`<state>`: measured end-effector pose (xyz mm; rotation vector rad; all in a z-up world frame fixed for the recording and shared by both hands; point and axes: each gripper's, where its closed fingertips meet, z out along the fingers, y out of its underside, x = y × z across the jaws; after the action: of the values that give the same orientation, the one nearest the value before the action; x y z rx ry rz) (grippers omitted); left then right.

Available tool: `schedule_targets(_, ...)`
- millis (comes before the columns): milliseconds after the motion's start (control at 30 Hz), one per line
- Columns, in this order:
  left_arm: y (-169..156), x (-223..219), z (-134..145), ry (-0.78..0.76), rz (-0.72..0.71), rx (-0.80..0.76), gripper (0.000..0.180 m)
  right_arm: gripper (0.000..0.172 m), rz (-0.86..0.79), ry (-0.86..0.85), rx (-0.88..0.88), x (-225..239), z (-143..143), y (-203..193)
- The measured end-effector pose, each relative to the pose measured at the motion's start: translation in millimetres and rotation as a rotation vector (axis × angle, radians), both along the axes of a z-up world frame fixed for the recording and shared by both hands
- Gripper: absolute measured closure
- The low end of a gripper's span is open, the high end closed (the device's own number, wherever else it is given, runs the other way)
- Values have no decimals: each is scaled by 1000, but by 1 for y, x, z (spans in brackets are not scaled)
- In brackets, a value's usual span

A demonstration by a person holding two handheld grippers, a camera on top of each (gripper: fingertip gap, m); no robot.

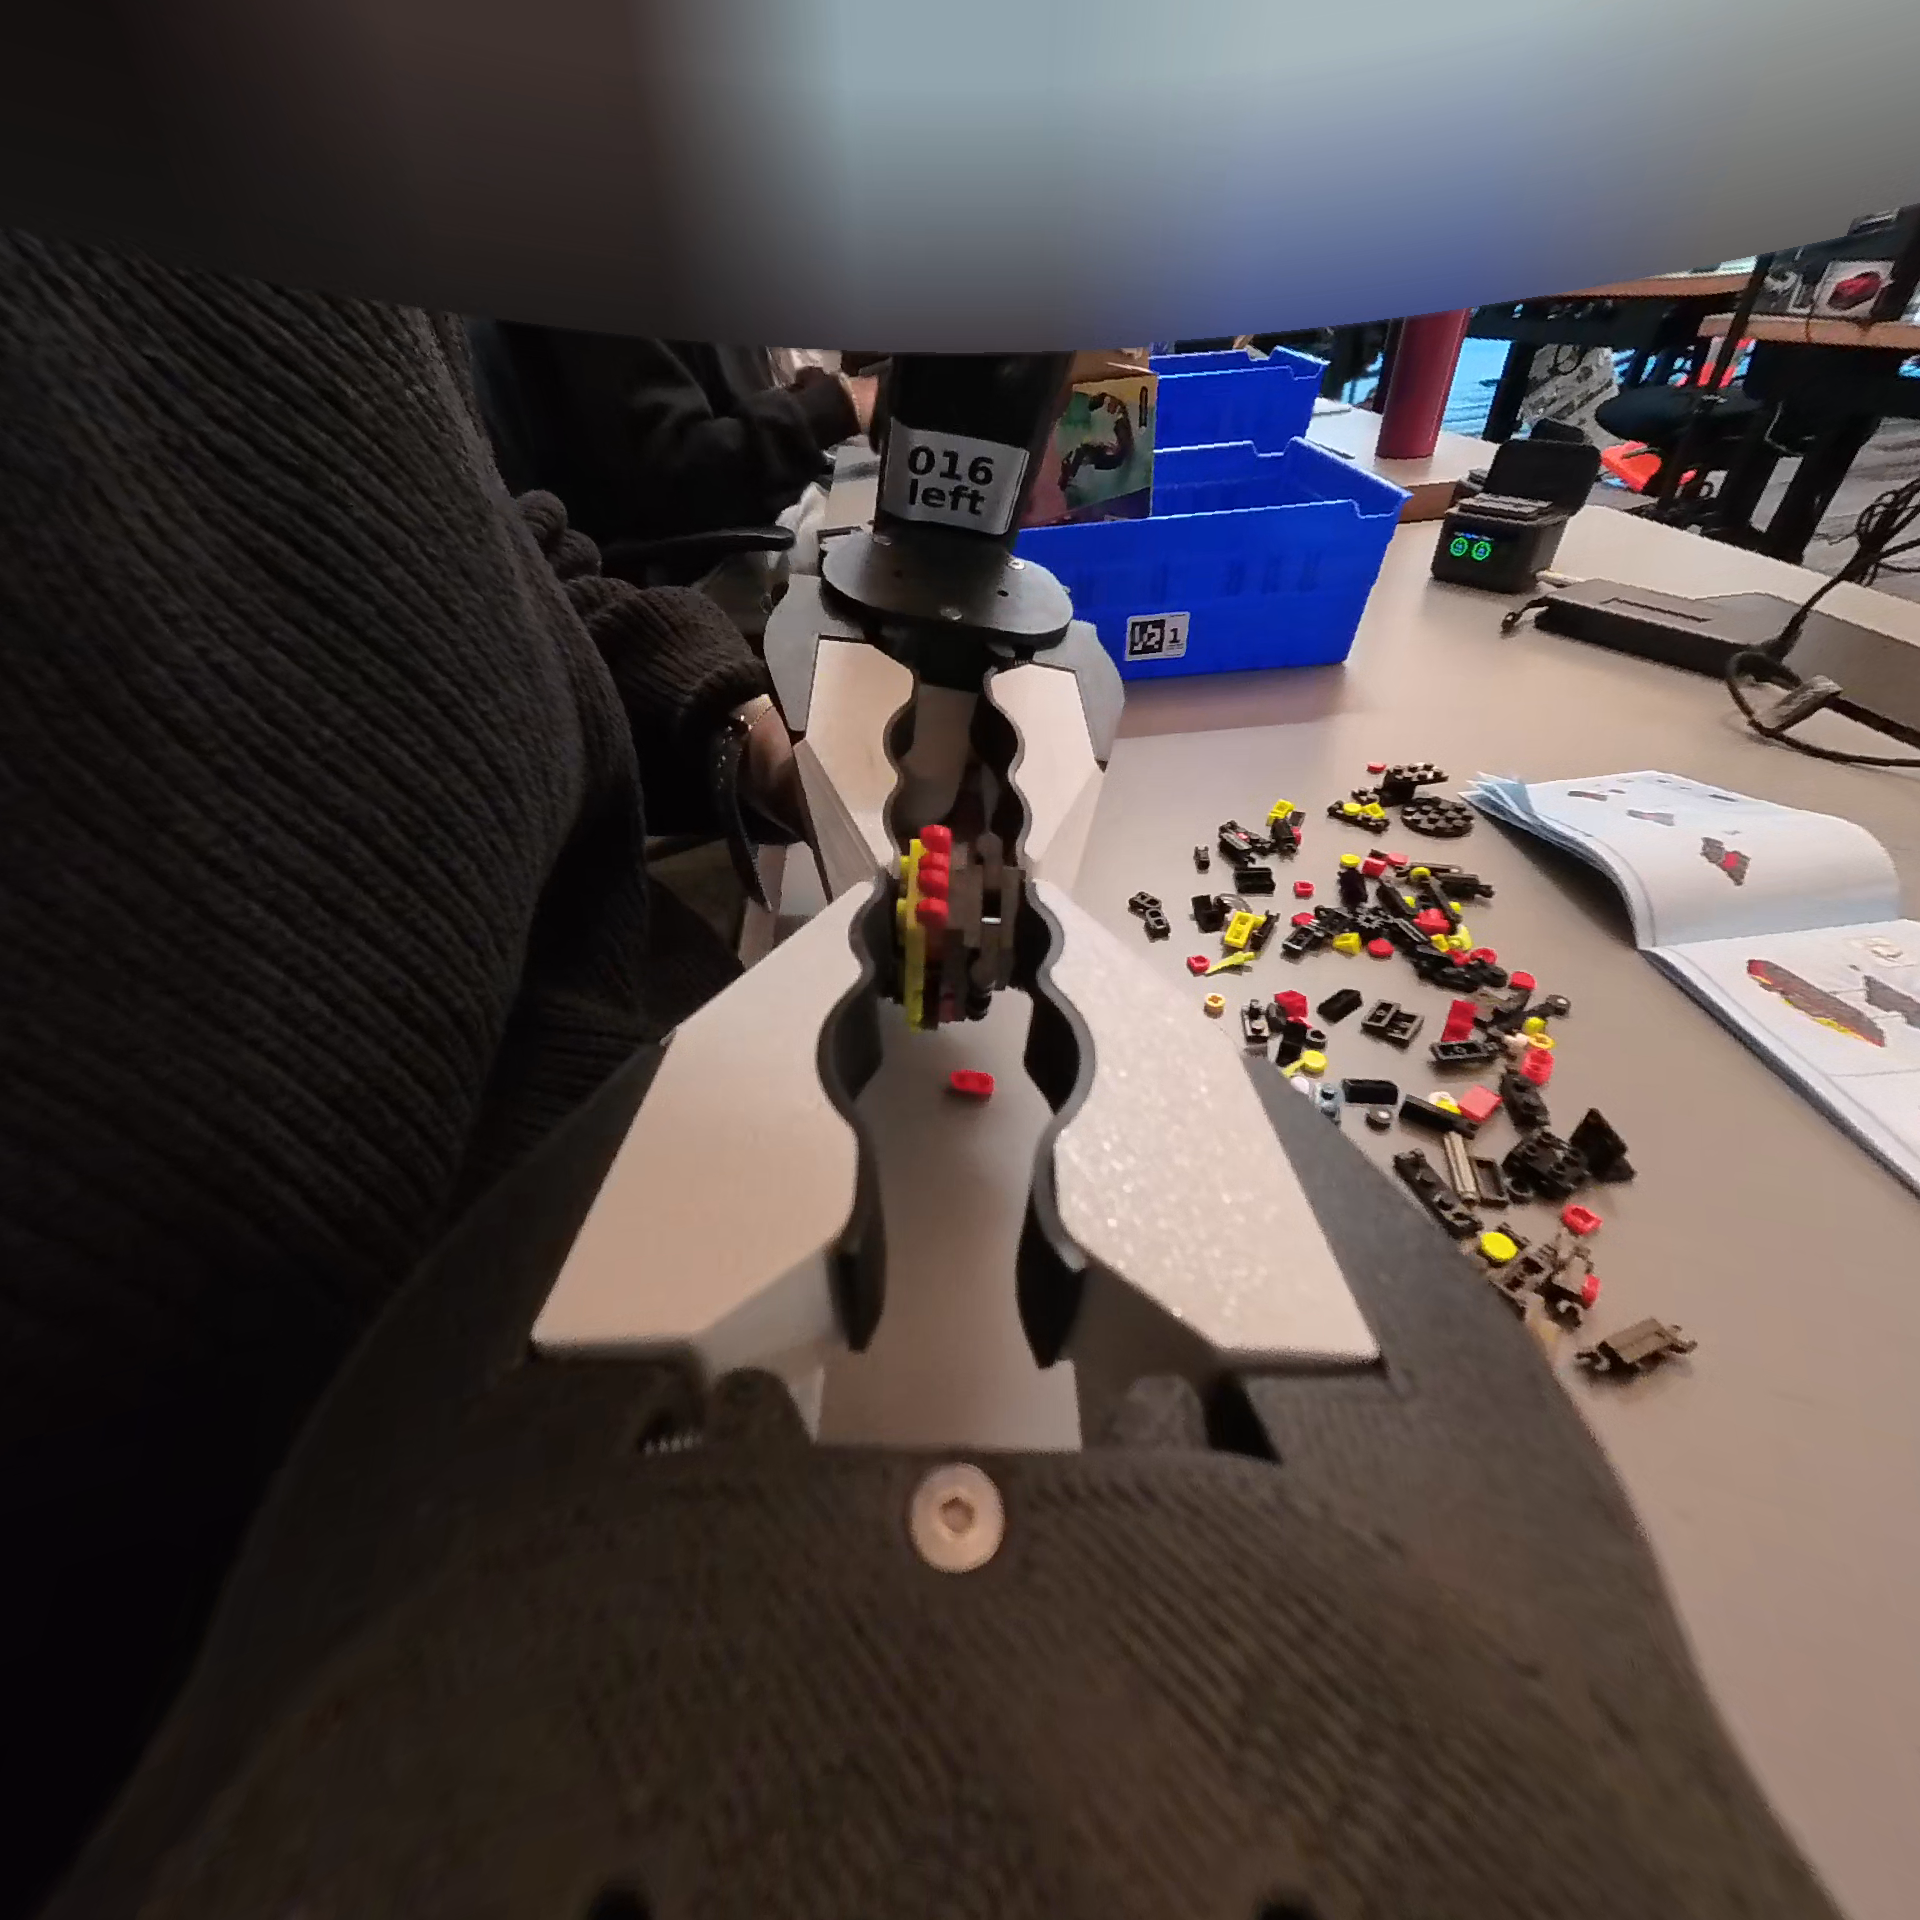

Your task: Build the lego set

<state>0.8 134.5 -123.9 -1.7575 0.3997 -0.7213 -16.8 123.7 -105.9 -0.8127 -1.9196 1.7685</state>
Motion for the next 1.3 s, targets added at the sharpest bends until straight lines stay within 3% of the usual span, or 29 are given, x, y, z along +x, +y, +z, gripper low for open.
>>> schedule_targets(133,1,-4,4,-24,12,9,160,150,-1,-13,-92,-4,5,2)
schedule_targets(333,2,-3,0,23,27,-4,160,149,7,-19,-71,-3,0,3)
schedule_targets(533,2,-7,5,-26,35,1,160,137,12,-66,-105,-5,-4,7)
schedule_targets(900,1,-7,10,-61,33,23,160,149,37,-48,-178,-1,8,8)
schedule_targets(1300,2,-5,9,-68,30,23,159,151,1,17,-98,0,9,9)
